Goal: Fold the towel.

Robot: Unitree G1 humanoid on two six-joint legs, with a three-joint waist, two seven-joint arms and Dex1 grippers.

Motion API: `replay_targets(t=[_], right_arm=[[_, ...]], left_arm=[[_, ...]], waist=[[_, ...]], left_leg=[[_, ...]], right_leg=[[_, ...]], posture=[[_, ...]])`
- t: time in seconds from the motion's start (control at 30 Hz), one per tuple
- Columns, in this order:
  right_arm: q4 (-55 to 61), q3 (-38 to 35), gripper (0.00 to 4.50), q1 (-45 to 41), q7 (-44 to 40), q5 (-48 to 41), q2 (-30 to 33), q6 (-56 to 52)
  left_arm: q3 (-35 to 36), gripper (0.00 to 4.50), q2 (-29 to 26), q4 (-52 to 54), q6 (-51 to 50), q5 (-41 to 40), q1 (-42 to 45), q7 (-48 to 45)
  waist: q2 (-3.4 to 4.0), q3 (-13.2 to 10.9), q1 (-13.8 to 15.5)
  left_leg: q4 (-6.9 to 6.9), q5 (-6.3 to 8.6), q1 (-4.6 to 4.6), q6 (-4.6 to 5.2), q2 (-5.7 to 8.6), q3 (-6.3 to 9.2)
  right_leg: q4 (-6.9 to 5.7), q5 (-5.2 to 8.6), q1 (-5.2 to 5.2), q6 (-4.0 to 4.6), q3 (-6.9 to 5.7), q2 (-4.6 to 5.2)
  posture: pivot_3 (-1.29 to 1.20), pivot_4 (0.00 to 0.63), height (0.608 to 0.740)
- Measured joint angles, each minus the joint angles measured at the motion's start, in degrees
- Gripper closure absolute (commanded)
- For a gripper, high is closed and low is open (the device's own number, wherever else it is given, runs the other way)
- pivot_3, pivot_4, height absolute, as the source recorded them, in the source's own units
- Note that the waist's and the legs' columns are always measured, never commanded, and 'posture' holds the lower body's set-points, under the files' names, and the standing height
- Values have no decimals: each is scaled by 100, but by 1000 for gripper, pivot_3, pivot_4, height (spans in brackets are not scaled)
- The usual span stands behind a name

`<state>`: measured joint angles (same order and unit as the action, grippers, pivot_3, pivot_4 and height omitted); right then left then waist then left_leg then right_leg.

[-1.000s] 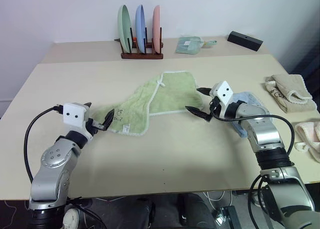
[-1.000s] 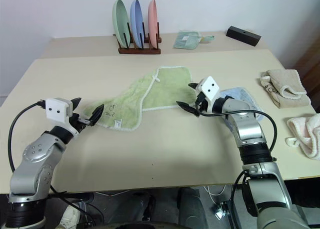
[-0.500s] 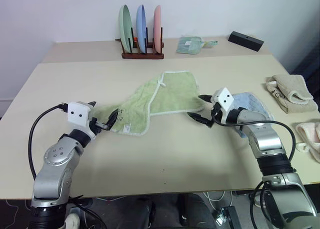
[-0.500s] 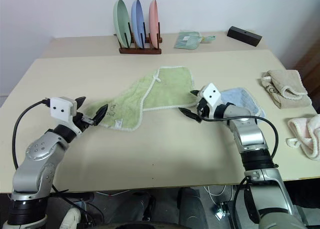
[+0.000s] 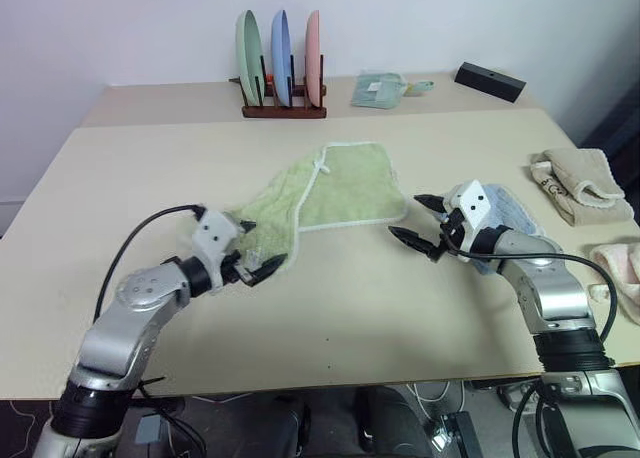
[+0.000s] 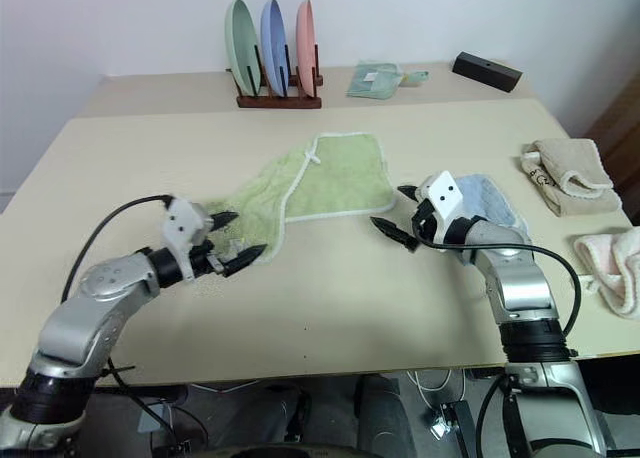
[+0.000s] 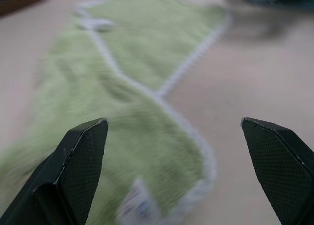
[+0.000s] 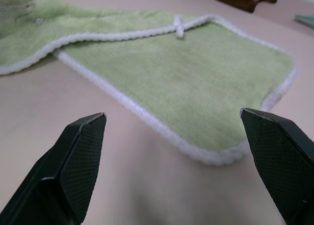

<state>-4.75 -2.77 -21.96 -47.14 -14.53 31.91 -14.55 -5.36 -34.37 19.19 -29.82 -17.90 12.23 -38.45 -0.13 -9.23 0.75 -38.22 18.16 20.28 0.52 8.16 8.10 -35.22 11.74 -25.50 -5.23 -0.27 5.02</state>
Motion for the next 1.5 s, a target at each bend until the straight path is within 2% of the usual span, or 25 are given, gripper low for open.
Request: replay_targets(t=[0.1, 0.27, 0.37, 0.47, 0.67, 0.97, 1.1, 1.23, 1.33, 1.5], right_arm=[[246, -2, 0, 160, 131, -2, -20, -5], [453, 8, 0, 411, 282, -9, -96, -9], [453, 9, 0, 426, 362, 2, -118, -8], [453, 57, 0, 422, 417, 23, -172, -8], [453, 190, 0, 337, 475, 36, -234, 12], [337, 262, 0, 68, 451, 92, -291, 92], [263, 326, 0, -63, 386, 125, -301, 141], [49, 419, 0, -230, 252, 238, -197, 325], [-208, 468, 0, -338, 168, 380, -145, 500], [-714, 836, 0, -754, 113, 897, -138, 1138]], left_arm=[[-328, 67, -58, -159, -92, 181, 77, -126], [-651, 67, 297, -655, -520, 534, 488, 199], [-615, 67, 485, -673, -891, 557, 537, 419], [-509, 1385, 505, -536, -1197, 517, 522, 512], [-345, 4476, 429, -321, -1463, 474, 398, 563], [-157, 4476, 181, -92, -1211, 436, 80, 426], [663, 4476, -427, 645, -997, -185, -812, -331], [2096, 4476, -1218, 934, -760, -527, -2687, -1239], [2835, 4476, -1293, 777, -442, -510, -3634, -1577], [3372, 4476, -1141, 434, 25, -385, -3647, -1307]], waist=[[1, 0, -12], [0, 0, 7], [0, 0, -3], [0, 0, -8], [1, 0, -1], [1, 0, -16], [0, -2, -49], [7, -5, -103], [4, -7, -75], [4, -7, 7]], left_leg=[[7, 2, 2, 2, -1, -3], [1, 1, 3, 2, 0, -4], [3, 1, 0, 1, -1, -4], [3, 0, -1, 0, -2, -5], [2, 0, -1, 0, -2, -5], [5, 1, 0, 0, -4, -6], [9, 2, 8, 1, -6, -12], [19, 2, 6, 1, -10, -24], [15, 4, 5, 6, -10, -24], [12, 7, -7, 10, -8, -25]], right_leg=[[3, 0, -8, 0, 4, -1], [1, 0, -5, -1, 4, -1], [-1, 0, -6, -1, 4, -2], [-2, 0, -6, -1, 5, -3], [-2, 0, -5, -1, 5, -3], [-2, 0, -8, 0, 6, -4], [-1, 0, -21, 0, 11, -5], [0, 1, -25, 2, 18, -9], [4, 1, -17, 2, 16, -6], [7, 1, -2, 1, 13, -3]], posture=[[0, 150, 740], [0, 150, 740], [0, 150, 740], [0, 150, 740], [0, 150, 740], [0, 150, 740], [0, 150, 740], [0, 150, 740], [0, 150, 740], [0, 150, 740]])
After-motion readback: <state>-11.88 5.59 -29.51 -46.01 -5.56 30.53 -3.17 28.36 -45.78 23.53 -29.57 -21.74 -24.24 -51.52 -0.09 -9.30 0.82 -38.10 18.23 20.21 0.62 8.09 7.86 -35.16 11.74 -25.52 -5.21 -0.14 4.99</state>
